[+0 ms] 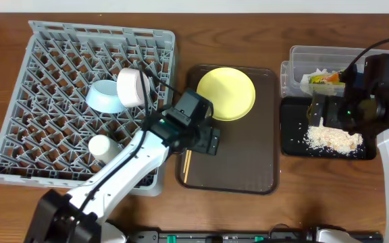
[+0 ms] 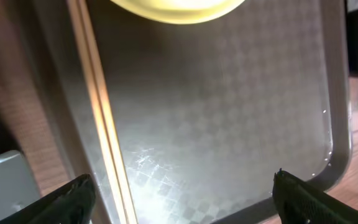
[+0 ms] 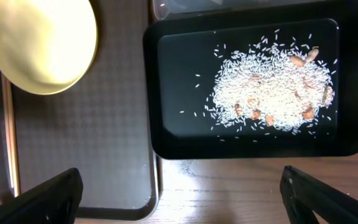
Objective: Sort waste into correct bins and load items into the dishwasher
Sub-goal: 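Lower left gripper onto the wooden chopsticks on the brown tray and grasp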
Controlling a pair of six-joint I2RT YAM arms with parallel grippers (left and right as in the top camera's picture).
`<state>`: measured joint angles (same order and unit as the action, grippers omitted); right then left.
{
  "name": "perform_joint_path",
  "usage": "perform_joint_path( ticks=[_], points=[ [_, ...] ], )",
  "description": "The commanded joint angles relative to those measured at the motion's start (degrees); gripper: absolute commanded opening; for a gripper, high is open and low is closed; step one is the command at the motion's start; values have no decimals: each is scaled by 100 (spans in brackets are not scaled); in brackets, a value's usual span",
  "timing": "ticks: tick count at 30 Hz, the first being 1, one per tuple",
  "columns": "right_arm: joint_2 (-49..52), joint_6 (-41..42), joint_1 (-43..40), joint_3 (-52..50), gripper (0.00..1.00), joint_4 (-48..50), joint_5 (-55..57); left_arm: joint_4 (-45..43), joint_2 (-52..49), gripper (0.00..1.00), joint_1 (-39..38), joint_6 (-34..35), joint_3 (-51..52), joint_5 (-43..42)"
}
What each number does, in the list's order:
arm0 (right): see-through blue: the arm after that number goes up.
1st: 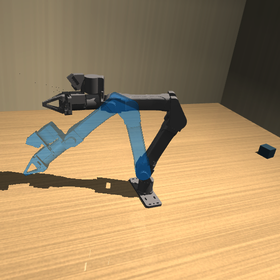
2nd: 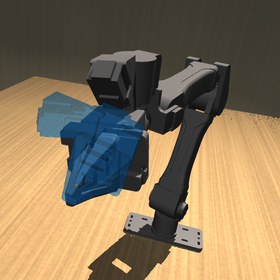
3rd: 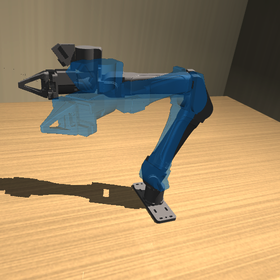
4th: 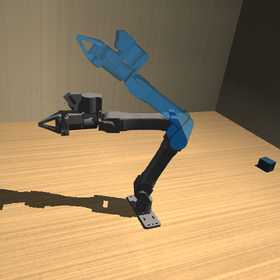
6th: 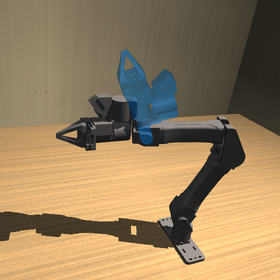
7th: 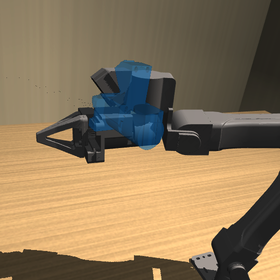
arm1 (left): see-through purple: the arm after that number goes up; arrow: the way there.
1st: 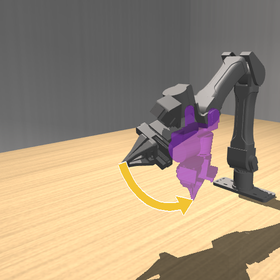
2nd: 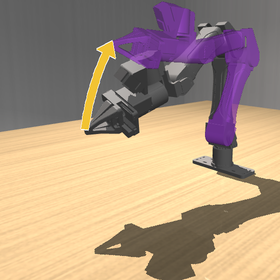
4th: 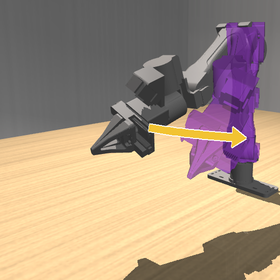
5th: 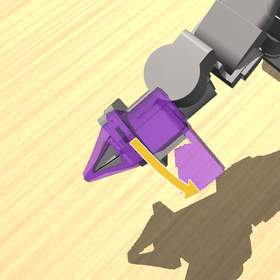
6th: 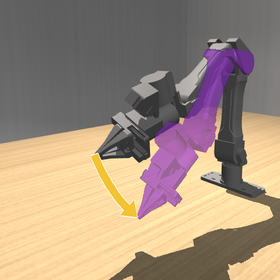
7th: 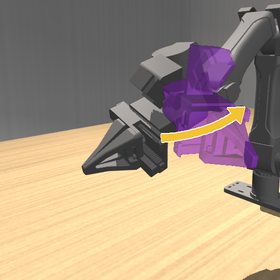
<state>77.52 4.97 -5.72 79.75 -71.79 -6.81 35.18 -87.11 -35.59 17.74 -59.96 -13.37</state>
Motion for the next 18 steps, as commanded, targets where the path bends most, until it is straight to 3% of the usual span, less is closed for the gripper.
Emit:
perform_joint_path(
  ticks=[1, 8, 18],
  points=[
    [13, -74, -33, 7, 99, -22, 13, -13, -409, 91, -87, -24, 52, 52],
    [13, -76, -33, 7, 99, -37, 13, -197, -1115, 91, -114, 35, 52, 42],
    [13, -74, -33, 7, 99, -42, 13, -278, -1290, 91, -114, 33, 52, -31]
  ],
)
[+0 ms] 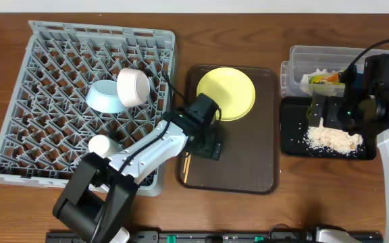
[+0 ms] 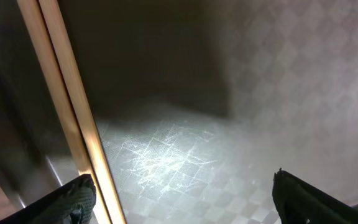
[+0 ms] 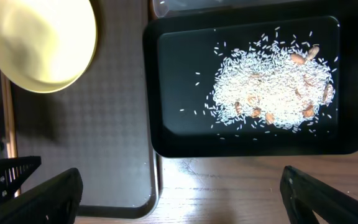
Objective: Sort waste into correct bins and load items into the dishwasher
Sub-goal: 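Lower left gripper onto the wooden chopsticks on the brown tray and grasp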
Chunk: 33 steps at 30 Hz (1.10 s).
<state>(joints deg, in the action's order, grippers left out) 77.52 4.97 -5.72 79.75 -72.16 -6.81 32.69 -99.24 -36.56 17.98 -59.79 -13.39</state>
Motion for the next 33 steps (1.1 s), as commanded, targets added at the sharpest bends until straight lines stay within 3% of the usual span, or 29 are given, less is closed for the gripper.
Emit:
perform_joint_path(
  ticks=[1, 31, 33],
  points=[
    [13, -76, -33, 7, 99, -4, 13, -28, -76, 91, -17, 9, 35, -26],
    [13, -74, -33, 7, 99, -39, -28, -435, -79, 91, -17, 31, 527, 55],
    [13, -74, -31, 7, 99, -52, -31, -433, -79, 77, -17, 31, 527, 52]
  ],
)
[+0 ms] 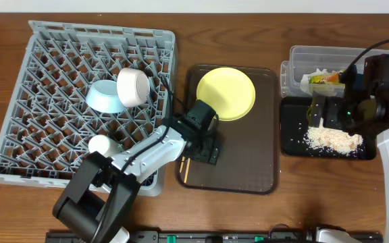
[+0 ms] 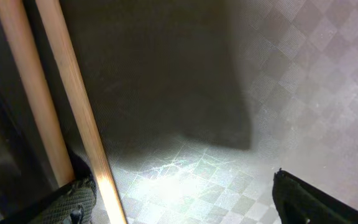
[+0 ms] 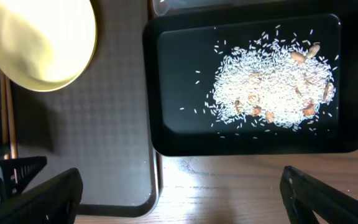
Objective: Sort waste into correct bins and load items into the dishwasher
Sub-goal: 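Lower left gripper onto the wooden chopsticks on the brown tray and grasp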
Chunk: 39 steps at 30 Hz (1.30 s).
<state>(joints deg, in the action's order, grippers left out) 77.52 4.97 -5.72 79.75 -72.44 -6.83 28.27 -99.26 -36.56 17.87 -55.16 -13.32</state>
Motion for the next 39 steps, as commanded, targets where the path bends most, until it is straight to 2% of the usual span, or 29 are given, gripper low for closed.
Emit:
perform_joint_path(
  ticks=[1, 2, 4, 8, 12, 18, 24, 30, 34, 36, 37, 39],
  points=[
    [13, -74, -33, 7, 99, -24, -26, 7, -76, 67, -17, 42, 63, 48],
    [13, -74, -33, 7, 99, -24, -26, 9, -76, 57, -17, 42, 63, 48],
    [13, -74, -31, 7, 99, -31, -28, 11, -76, 45, -17, 42, 63, 48],
    [13, -74, -31, 7, 99, -61, -28, 7, -76, 43, -17, 50, 114, 50],
    [13, -74, -26, 7, 99, -66, -79, -17, -76, 43, -17, 791, 264, 509],
    [11, -74, -26, 7, 99, -68, -116, -68, -76, 44, -17, 1040, 293, 549],
    [11, -76, -26, 7, 99, -68, -116, -98, -79, 45, -20, 1770, 293, 656],
    [13, -76, -26, 7, 99, -68, -116, -216, -160, 53, -376, 2149, 293, 1040],
    [11, -74, -26, 7, 99, -70, -116, -315, -310, 53, -675, 2321, 293, 1128],
    [11, -74, -26, 7, 99, -79, -120, -332, -337, 49, -704, 2343, 293, 1123],
    [11, -76, -26, 7, 99, -90, -118, -332, -337, 43, -704, 2343, 293, 1123],
    [11, -74, -26, 7, 99, -92, -120, -332, -337, 37, -704, 2343, 293, 1123]
  ],
)
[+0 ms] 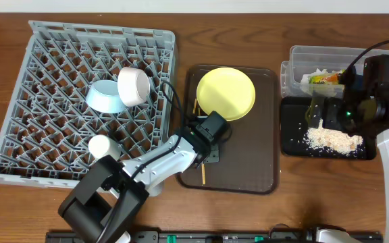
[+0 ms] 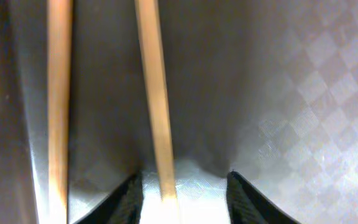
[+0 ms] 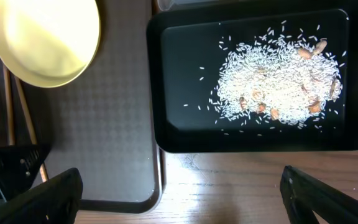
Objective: Sort waste into correct bins and load items into the dishwasher
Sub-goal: 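Lower left gripper onto the wooden chopsticks on the brown tray and grasp, then carry the chopsticks with left gripper and drop them into the rack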
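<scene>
Two wooden chopsticks lie on the brown tray [image 1: 248, 155]. One chopstick [image 2: 156, 106] runs between my left gripper's [image 2: 182, 202] fingers, which are drawn in around it with a gap on both sides; its end [image 1: 202, 175] sticks out below the gripper [image 1: 206, 150]. The other chopstick [image 2: 59, 106] lies to the left, along the tray's edge [image 1: 196, 106]. A yellow plate [image 1: 225, 93] sits at the tray's far end. My right gripper [image 3: 179, 205] hangs wide open and empty above the black tray's near edge.
The grey dish rack [image 1: 100, 28] on the left holds a blue bowl [image 1: 105, 96] and two white cups [image 1: 133, 86]. A black tray [image 3: 166, 137] with rice and nuts [image 3: 272, 81] lies on the right. Behind it stands a clear bin [image 1: 302, 54] with wrappers.
My left gripper's jaws have narrowed from wide open. One chopstick now lies between them, shifted right and apart from the other. The right arm has barely moved.
My left gripper was wide open above the tray's left side, the chopsticks lying together along the edge. It then stood lower, close over the tray, then with a finger beside the chopsticks. Now its jaws are drawn around one chopstick. The right gripper stayed open over the black tray.
</scene>
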Controlling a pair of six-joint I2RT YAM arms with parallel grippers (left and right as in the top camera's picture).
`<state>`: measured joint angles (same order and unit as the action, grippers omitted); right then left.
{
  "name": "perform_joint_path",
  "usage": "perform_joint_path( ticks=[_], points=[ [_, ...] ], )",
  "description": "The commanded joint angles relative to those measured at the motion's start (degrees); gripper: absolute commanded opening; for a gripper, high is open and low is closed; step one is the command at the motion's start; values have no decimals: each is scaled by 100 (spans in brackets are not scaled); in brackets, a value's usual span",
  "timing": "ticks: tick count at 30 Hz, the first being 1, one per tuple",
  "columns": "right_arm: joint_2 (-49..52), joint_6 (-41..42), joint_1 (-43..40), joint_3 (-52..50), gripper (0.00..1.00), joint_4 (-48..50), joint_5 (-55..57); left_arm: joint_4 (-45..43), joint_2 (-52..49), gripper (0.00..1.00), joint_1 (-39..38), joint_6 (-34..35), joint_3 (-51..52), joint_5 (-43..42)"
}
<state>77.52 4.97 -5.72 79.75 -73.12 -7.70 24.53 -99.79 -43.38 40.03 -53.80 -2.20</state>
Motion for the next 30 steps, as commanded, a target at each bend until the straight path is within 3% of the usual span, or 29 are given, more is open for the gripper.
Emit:
perform_joint_path(
  ticks=[1, 15, 18, 30],
  points=[
    [11, -74, -26, 7, 99, -24, -33, 42, -284, 34, -22, 127, 157, 11],
    [11, -76, -26, 7, 99, -94, -155, 48, -289, 12, -48, 339, 157, 37],
    [11, -76, -26, 7, 99, -109, -162, 63, -289, 11, -52, 629, 157, 168],
    [11, -76, -26, 7, 99, -109, -179, 149, -219, 6, -59, 634, 136, 332]
  ],
)
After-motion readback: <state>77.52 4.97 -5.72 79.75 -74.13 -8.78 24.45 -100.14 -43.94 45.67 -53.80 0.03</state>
